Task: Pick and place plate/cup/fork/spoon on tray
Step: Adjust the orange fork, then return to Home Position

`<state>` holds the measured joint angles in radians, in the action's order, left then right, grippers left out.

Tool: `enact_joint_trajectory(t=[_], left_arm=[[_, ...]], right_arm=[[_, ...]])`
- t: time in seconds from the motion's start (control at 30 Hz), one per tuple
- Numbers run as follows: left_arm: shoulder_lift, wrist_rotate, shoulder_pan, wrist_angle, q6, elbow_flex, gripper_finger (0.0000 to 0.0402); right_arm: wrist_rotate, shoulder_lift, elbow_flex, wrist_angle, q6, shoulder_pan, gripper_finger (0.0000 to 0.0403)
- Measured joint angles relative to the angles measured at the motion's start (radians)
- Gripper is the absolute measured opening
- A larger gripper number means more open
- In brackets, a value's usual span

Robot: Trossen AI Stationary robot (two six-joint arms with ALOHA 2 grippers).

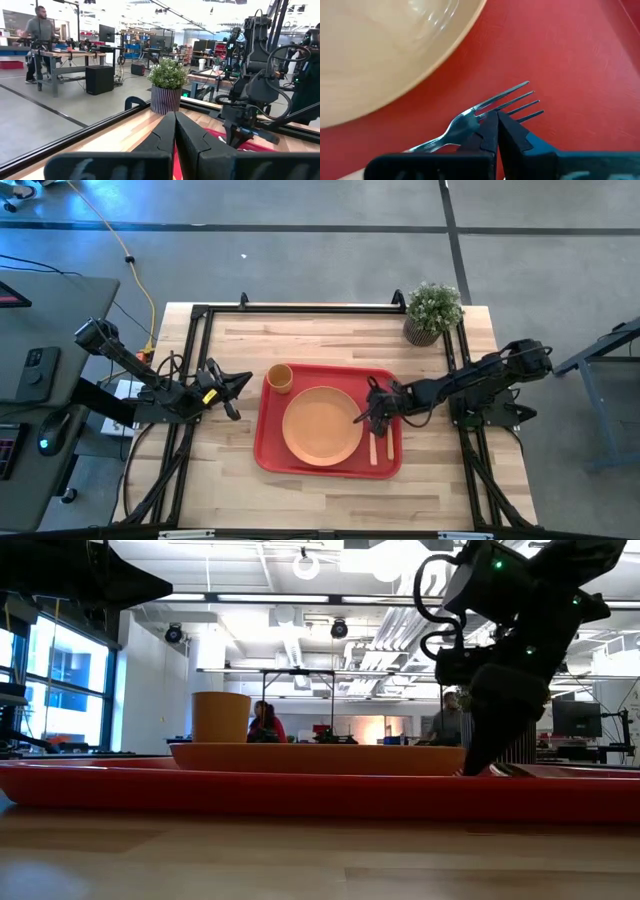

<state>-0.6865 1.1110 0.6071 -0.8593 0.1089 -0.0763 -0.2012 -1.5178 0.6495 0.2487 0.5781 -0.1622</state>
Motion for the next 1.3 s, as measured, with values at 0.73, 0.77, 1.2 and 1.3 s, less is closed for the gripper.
enact_joint_trajectory(t=[0.73, 0.77, 1.2, 1.3], left_arm=[[-0.015, -0.366, -0.224, 0.103, -0.017, -0.067, 0.0], [-0.02, -0.401, -0.244, 0.105, -0.035, -0.067, 0.0], [0.264, -0.456, -0.279, 0.307, 0.1, -0.067, 0.0], [0.338, -0.457, -0.279, 0.452, 0.055, -0.067, 0.0]], right_arm=[[-0.013, 0.199, -0.137, -0.769, -0.289, -0.014, 0.0], [0.028, 0.193, -0.163, -0.892, -0.323, -0.01, 0.0], [0.138, 0.696, -0.223, -0.574, -0.526, 0.093, 0.0], [0.133, 0.835, -0.223, -0.376, -0.526, 0.109, 0.0]])
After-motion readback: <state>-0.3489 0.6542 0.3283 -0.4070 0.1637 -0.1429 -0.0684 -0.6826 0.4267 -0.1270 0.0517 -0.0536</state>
